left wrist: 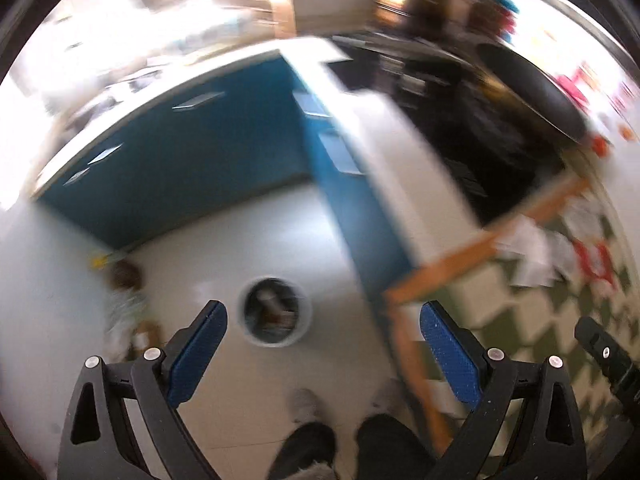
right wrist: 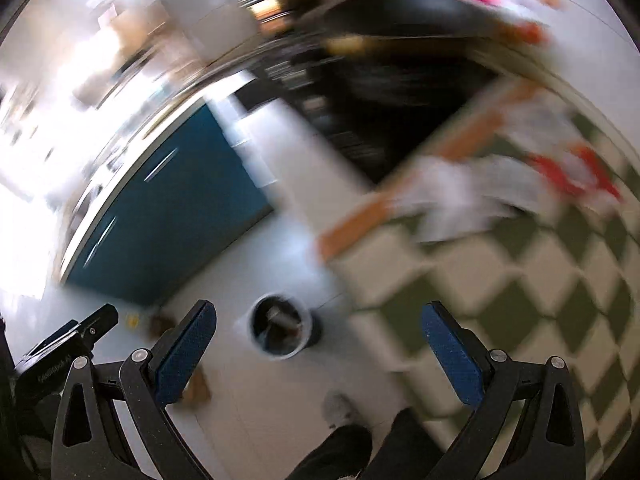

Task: Collect trash
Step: 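Grasp the white tissue with left tool while right tool grasps the clear wrapper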

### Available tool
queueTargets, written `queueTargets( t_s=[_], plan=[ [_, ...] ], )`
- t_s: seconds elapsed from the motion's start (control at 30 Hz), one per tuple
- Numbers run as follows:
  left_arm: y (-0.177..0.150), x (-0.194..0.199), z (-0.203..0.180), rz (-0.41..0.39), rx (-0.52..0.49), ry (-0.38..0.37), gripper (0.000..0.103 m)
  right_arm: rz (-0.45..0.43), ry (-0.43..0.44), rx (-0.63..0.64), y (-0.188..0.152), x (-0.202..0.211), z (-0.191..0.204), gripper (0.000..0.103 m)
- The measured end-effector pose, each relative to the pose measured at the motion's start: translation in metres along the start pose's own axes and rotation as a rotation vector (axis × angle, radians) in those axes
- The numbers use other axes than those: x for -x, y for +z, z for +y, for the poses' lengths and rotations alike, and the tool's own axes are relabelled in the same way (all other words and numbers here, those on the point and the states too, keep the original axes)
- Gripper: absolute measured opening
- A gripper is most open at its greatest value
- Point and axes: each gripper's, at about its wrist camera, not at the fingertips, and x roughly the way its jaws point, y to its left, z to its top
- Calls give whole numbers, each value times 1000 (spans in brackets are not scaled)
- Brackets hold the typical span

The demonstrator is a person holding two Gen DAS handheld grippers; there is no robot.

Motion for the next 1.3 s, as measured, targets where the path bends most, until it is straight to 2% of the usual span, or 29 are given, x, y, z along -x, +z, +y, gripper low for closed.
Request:
queueTargets(
  t_s=[0.07,0.13,0.3,0.43,0.5,0.53,0.57,0.6,0.63,0.67,0.7,0.73,0.77,0.8,0.83,0.87,0.97,1.1,1.3],
  plan=[
    [19,-24,-62,55,-80,-60,99,-23,-70,-106,10,11,-62,103],
    [32,-47,-114,98,-137,-90,99,-52,-151,-210,15,21,-127,103],
    [51,-115,-223,226,-226,-121,99,-97,-374,-401,30,30,-277,103],
    [53,-150,-263,269,-245,-113,99,-35,-421,-538,40,7,-381,103],
    [53,-162,-270,284,-236,-107,98,-16,-443,-563,46,-5,-406,103],
    [52,-167,-273,289,-230,-100,93,-6,-458,-568,50,-13,-417,103],
    [52,-170,-275,287,-226,-98,83,1,-472,-572,53,-19,-424,103],
    [52,-171,-277,275,-231,-72,74,7,-484,-575,55,-26,-430,103],
    [52,-169,-280,254,-241,-76,54,21,-501,-572,58,-34,-435,103],
    [52,-164,-283,232,-255,-78,36,32,-517,-571,60,-42,-439,98],
    [53,-159,-286,224,-272,-77,4,35,-526,-570,61,-47,-442,84],
    [53,-156,-288,228,-277,-79,4,18,-536,-562,62,-49,-440,83],
    [54,-152,-289,222,-279,-83,4,-2,-539,-549,63,-49,-437,70],
    [55,-147,-288,205,-284,-77,4,-16,-541,-534,65,-49,-432,49],
    [55,-140,-287,182,-290,-73,4,-22,-548,-522,67,-49,-426,34],
    [55,-134,-284,173,-288,-76,4,-21,-542,-520,67,-50,-422,9],
    [51,-112,-275,140,-281,-91,4,-53,-466,-514,64,-43,-405,7],
    [49,-80,-240,87,-281,-109,4,-84,-384,-460,55,-21,-367,5],
    [44,-46,-154,59,-202,-142,4,-75,-194,-342,38,2,-256,5]
  ],
)
